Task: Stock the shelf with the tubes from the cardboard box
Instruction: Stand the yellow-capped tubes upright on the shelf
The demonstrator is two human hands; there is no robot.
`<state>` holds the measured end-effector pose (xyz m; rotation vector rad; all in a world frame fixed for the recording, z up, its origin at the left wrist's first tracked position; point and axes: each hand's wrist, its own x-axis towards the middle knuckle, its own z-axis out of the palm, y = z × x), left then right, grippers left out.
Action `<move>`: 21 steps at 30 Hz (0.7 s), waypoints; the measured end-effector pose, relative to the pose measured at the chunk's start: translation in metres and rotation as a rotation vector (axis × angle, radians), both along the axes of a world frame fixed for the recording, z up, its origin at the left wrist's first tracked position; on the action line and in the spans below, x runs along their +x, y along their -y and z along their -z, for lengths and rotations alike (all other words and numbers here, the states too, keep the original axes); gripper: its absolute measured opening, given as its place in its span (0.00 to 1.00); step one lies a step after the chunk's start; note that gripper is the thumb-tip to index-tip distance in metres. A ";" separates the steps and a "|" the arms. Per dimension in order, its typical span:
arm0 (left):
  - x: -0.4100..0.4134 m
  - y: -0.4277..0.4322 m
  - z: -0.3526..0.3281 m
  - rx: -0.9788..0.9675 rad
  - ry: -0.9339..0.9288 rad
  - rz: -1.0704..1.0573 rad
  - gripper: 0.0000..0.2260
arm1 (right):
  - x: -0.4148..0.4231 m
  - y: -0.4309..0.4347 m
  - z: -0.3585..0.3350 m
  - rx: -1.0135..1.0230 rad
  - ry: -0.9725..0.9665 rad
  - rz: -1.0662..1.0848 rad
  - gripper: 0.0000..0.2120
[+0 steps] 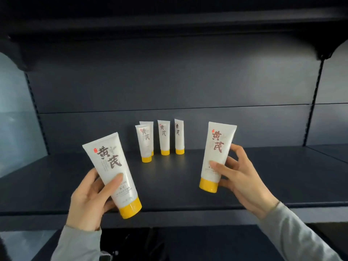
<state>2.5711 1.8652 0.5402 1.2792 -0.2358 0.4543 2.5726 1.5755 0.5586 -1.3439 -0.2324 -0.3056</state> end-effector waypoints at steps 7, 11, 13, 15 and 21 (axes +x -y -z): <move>0.032 -0.040 -0.007 0.043 0.031 0.057 0.13 | 0.097 -0.068 0.010 -0.251 0.002 0.122 0.20; 0.042 -0.060 -0.008 0.110 0.029 0.095 0.18 | 0.142 -0.092 0.019 -0.348 -0.021 0.229 0.20; 0.046 -0.068 -0.008 0.102 0.034 0.108 0.16 | 0.158 -0.102 0.020 -0.384 -0.020 0.282 0.20; 0.049 -0.073 -0.007 0.084 0.035 0.110 0.16 | 0.172 -0.109 0.018 -0.423 -0.016 0.316 0.22; 0.051 -0.081 -0.007 0.052 0.022 0.101 0.18 | 0.207 -0.122 0.008 -0.496 -0.015 0.369 0.22</move>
